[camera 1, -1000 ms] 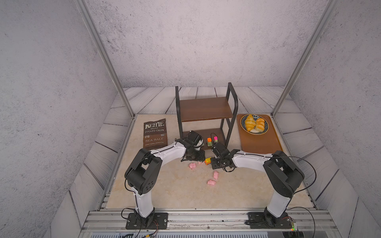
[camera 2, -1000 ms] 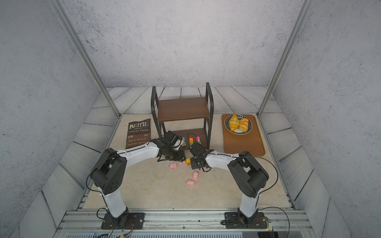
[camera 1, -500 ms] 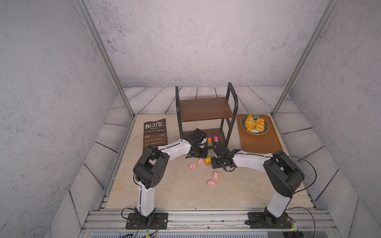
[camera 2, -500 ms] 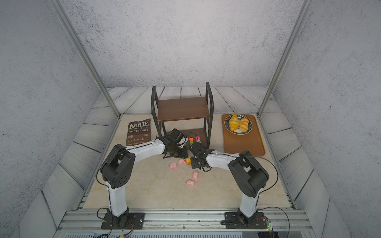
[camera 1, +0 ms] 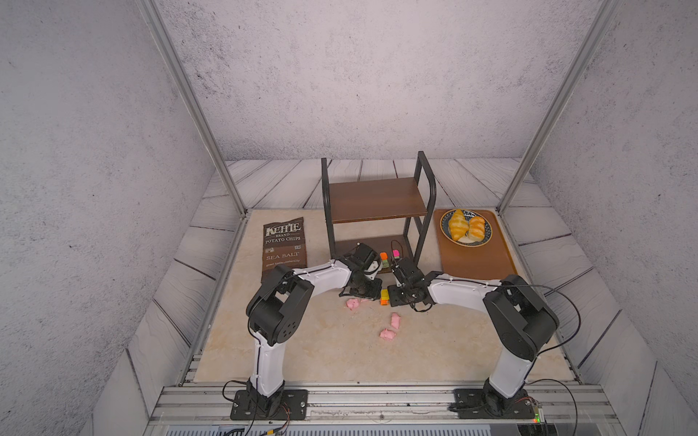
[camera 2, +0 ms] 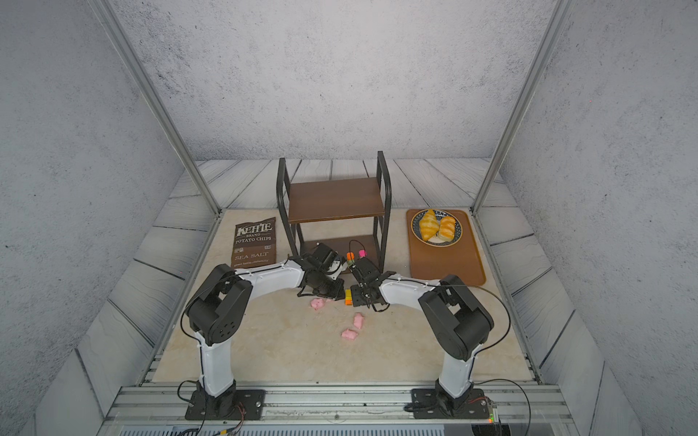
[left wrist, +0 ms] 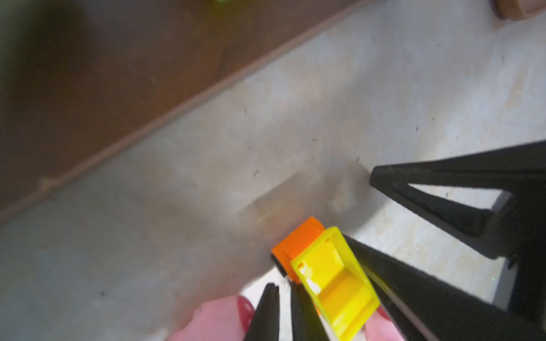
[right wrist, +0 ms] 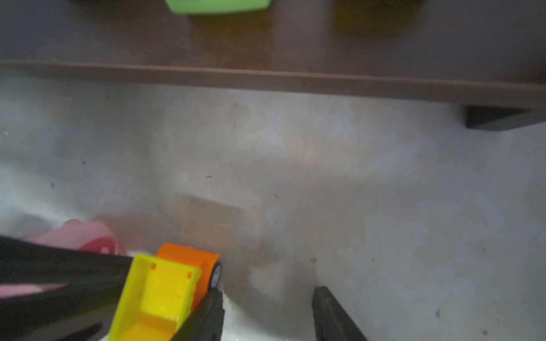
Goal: Organize plastic toys on shelves
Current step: Adjust the plastic toy at the center of the board.
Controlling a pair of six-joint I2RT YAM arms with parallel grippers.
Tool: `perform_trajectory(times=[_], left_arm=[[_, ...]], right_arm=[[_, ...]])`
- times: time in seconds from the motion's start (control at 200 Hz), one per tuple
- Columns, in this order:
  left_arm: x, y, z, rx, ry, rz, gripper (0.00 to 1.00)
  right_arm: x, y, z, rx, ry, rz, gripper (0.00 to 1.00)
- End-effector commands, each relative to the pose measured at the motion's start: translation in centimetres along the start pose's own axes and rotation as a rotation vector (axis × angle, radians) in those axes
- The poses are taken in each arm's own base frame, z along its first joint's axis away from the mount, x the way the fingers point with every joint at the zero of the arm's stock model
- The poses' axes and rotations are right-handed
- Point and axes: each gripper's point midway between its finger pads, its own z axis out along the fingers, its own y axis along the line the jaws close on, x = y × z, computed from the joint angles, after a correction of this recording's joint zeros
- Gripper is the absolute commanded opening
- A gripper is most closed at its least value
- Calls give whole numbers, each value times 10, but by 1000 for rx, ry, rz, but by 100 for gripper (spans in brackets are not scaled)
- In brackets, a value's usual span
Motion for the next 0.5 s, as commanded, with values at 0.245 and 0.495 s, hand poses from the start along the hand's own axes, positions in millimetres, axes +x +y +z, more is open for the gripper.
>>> perform_trajectory(times=[0.245, 0.495], left_arm=[[-1, -13, -45, -19, -59, 17, 20], [5, -15, -94, -54, -149, 23, 23]], right_arm=[[8, -24, -20, 123, 30, -24, 56], [7, -19, -53, 80, 8, -54, 57]])
